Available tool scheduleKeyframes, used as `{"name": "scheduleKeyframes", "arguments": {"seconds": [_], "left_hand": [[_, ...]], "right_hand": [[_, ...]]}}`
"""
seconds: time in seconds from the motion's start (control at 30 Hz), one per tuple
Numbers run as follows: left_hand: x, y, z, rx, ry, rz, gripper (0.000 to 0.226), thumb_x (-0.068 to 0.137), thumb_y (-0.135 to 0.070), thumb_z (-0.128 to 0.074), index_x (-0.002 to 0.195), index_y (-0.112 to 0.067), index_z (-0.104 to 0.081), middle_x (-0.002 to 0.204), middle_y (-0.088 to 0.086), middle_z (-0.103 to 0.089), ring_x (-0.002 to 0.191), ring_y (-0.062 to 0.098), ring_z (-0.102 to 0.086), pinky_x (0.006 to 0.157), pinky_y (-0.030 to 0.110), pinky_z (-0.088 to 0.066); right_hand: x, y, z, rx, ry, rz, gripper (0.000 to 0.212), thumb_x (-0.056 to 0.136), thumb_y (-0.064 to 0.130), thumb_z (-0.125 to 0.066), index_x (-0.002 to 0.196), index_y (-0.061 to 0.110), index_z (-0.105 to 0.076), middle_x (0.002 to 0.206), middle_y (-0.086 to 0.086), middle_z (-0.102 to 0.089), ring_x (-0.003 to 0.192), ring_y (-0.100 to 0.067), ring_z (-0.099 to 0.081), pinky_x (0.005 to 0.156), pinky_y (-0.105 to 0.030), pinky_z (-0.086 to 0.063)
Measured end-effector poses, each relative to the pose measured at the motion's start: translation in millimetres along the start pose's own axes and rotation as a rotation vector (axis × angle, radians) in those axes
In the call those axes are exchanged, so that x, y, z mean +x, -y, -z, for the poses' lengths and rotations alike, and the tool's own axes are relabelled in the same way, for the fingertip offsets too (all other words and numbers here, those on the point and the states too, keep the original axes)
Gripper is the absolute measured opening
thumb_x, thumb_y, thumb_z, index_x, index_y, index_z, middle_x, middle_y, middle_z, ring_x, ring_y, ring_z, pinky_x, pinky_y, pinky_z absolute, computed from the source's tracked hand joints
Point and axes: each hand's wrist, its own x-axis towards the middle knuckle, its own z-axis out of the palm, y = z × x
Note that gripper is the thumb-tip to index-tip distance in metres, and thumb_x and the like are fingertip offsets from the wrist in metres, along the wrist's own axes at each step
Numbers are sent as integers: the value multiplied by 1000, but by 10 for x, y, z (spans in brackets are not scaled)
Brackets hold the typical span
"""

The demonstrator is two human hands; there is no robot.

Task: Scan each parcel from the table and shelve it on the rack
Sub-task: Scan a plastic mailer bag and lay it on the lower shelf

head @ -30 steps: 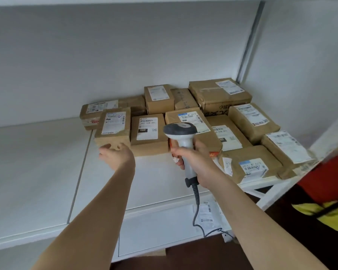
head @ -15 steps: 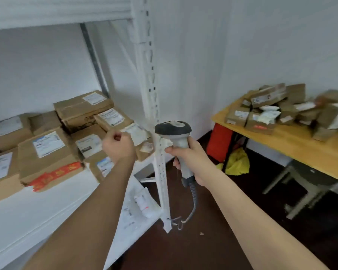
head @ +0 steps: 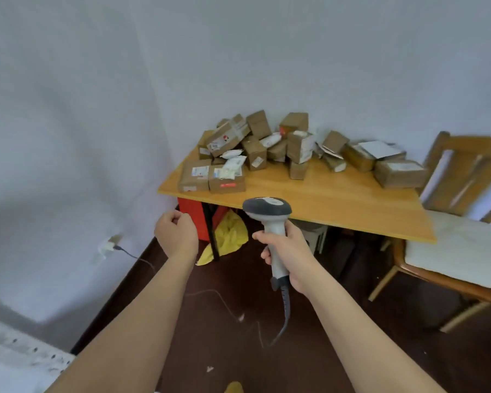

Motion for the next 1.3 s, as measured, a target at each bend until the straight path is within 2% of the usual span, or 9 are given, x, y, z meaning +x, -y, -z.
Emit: {"name": "scheduleKeyframes", "arguments": {"seconds": [0.1, 0.3, 0.4, 0.53, 0.73, 0.83, 0.97, 1.17, 1.3], "left_hand": [[259, 101, -708, -8, 54, 59, 9, 73, 3, -44, 69, 9, -49, 63, 9, -44, 59, 19, -37, 54, 32, -31], [849, 351, -2022, 51, 165, 203, 11, 74, 0, -44, 67, 3, -52, 66, 10, -49, 60, 23, -38, 55, 33, -29], [1161, 393, -2506, 81, 215, 276, 18, 76, -1, -42, 77, 10, -57, 71, 11, -52, 63, 23, -39, 55, 33, -28], [1525, 494, -2998, 118, 285, 360, 18, 80, -5, -45, 76, 0, -61, 71, 7, -55, 65, 24, -43, 64, 35, -34], [1996, 671, -3524, 250, 305, 281, 9, 90, -10, -58, 96, -9, -65, 92, -1, -59, 72, 6, -50, 61, 25, -38], [2263, 821, -3793, 404, 275, 151, 26, 87, -14, -63, 113, -12, -63, 119, 9, -57, 105, 22, -54, 85, 33, -46], [2555, 872, -4117, 639, 209, 110, 51, 87, -21, -61, 137, -17, -49, 146, 8, -40, 132, 30, -36, 106, 47, -36], [2863, 1142, -4423, 773, 349, 280, 81, 84, -43, -67, 152, -29, -25, 161, 10, -18, 147, 35, -13, 117, 55, -12], [2789, 1300, -4502, 756, 316, 233, 82, 80, -36, -74, 150, -31, -30, 153, 11, -31, 140, 34, -27, 114, 57, -22]], "right_hand": [[468, 38, 329, 13, -84, -25, 28, 90, 7, -67, 114, 15, -55, 92, -13, -60, 49, -11, -52, 51, -26, -46], [1586, 327, 768, -16, -210, -68, 26, 92, 7, -64, 114, 17, -53, 99, -18, -62, 50, -13, -51, 50, -28, -45], [2102, 515, 890, -29, -232, -55, 29, 91, 8, -65, 117, 15, -53, 106, -16, -65, 49, -12, -51, 53, -28, -45], [2702, 646, 964, -33, -225, -76, 28, 90, 7, -66, 115, 15, -55, 113, -22, -66, 51, -14, -52, 51, -28, -45], [3689, 619, 1055, -61, -128, -149, 24, 90, 7, -65, 109, 19, -55, 112, -21, -67, 51, -14, -52, 52, -29, -45], [4220, 597, 1136, -94, -48, -191, 24, 91, 6, -64, 107, 20, -54, 106, -17, -66, 50, -13, -53, 53, -29, -46], [4839, 640, 1310, -142, 19, -246, 25, 91, 7, -65, 110, 18, -54, 99, -13, -66, 50, -14, -52, 54, -30, -46], [5515, 619, 1527, -214, 59, -297, 29, 90, 9, -66, 117, 14, -55, 96, -10, -67, 50, -13, -52, 55, -30, -48], [5651, 545, 1596, -202, 65, -345, 27, 89, 8, -68, 112, 16, -55, 96, -9, -68, 48, -12, -51, 51, -25, -47]]}}
